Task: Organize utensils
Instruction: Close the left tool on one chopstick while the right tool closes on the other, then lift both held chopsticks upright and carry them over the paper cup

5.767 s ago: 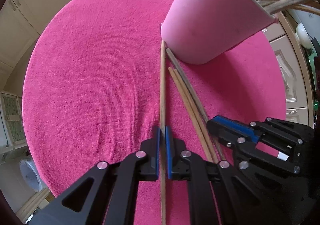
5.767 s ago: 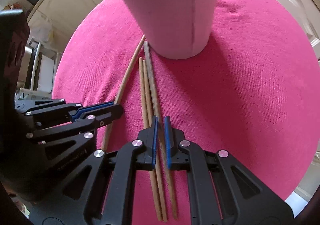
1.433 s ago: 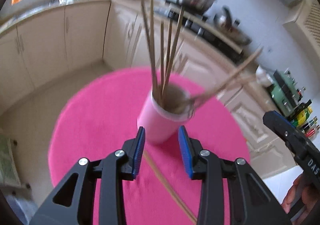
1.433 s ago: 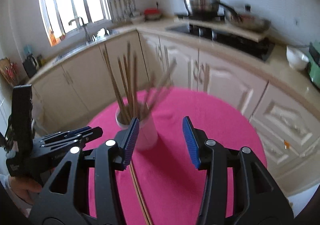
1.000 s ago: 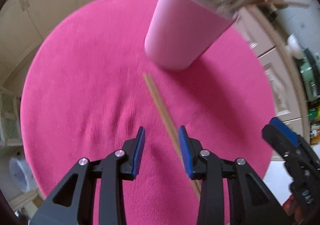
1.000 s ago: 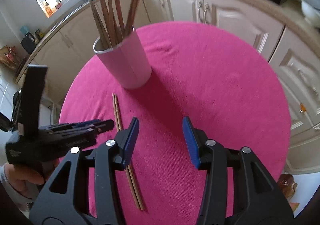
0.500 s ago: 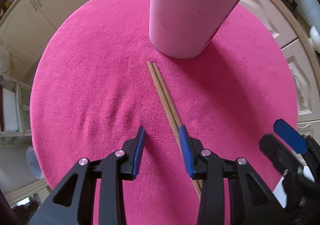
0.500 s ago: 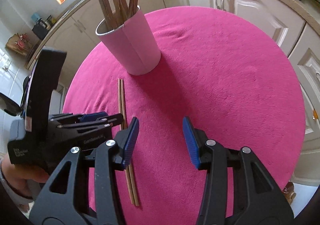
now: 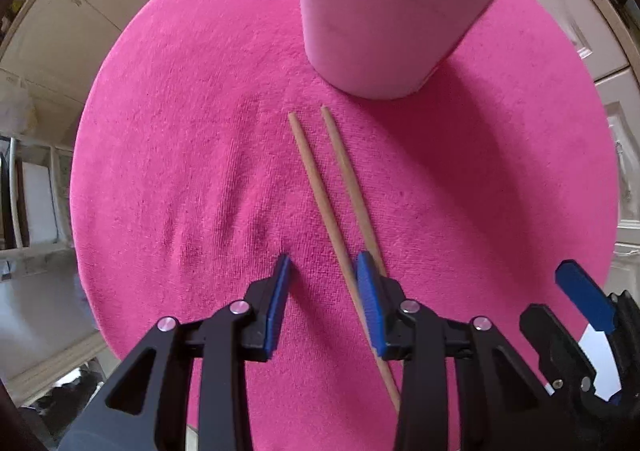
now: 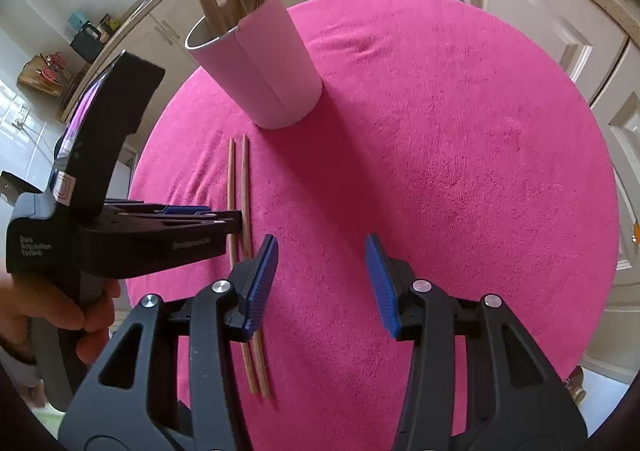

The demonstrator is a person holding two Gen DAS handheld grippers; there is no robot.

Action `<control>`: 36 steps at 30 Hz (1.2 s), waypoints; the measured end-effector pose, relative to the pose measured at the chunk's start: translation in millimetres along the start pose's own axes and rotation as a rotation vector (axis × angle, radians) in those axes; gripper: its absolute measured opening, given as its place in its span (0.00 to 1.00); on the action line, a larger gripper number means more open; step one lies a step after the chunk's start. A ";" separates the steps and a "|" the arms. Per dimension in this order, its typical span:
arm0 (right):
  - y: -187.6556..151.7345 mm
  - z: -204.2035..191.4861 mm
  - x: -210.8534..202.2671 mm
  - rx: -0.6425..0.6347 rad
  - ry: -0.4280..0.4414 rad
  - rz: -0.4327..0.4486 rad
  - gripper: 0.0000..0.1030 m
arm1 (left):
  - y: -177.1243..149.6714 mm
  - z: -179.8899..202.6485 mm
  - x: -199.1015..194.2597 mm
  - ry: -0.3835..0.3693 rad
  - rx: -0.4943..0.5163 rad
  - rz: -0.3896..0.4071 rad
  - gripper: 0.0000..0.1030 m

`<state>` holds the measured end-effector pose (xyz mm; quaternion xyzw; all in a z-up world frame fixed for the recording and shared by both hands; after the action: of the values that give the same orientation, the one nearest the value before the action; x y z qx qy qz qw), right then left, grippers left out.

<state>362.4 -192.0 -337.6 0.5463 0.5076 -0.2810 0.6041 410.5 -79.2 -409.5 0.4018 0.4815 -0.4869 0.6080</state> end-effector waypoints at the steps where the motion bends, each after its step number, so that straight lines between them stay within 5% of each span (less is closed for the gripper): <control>1: -0.1 -0.3 0.0 -0.005 0.002 -0.004 0.44 | 0.0 2.2 0.3 0.002 0.010 0.004 0.29; 4: 1.2 -1.9 0.6 -0.013 0.004 -0.014 0.44 | -1.7 -3.2 -2.2 -0.024 0.006 0.005 0.13; 7: 4.1 -6.2 2.6 -0.021 0.009 -0.025 0.44 | -5.4 -15.6 -6.1 -0.060 -0.001 0.010 0.08; 17: 15.6 -44.7 21.6 -0.104 0.025 -0.087 0.44 | -10.5 -63.8 -26.0 -0.276 -0.067 0.023 0.05; 36: 28.2 -90.9 63.0 -0.161 -0.140 -0.222 0.15 | 10.7 -113.4 -39.3 -0.339 0.127 -0.052 0.05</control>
<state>380.4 -85.6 -374.8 0.4155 0.5423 -0.3418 0.6453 396.5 39.5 -395.0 0.3390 0.3504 -0.5926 0.6412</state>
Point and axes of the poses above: each gripper's, at about its wrist camera, not at the fingertips, and x roughly the way its jaws point, z to its right, y to its top, the point moved 3 cm from there along x, roughly the way its jaws point, and after that the axes turned 13 degrees about -y, right-handed, at the moved point
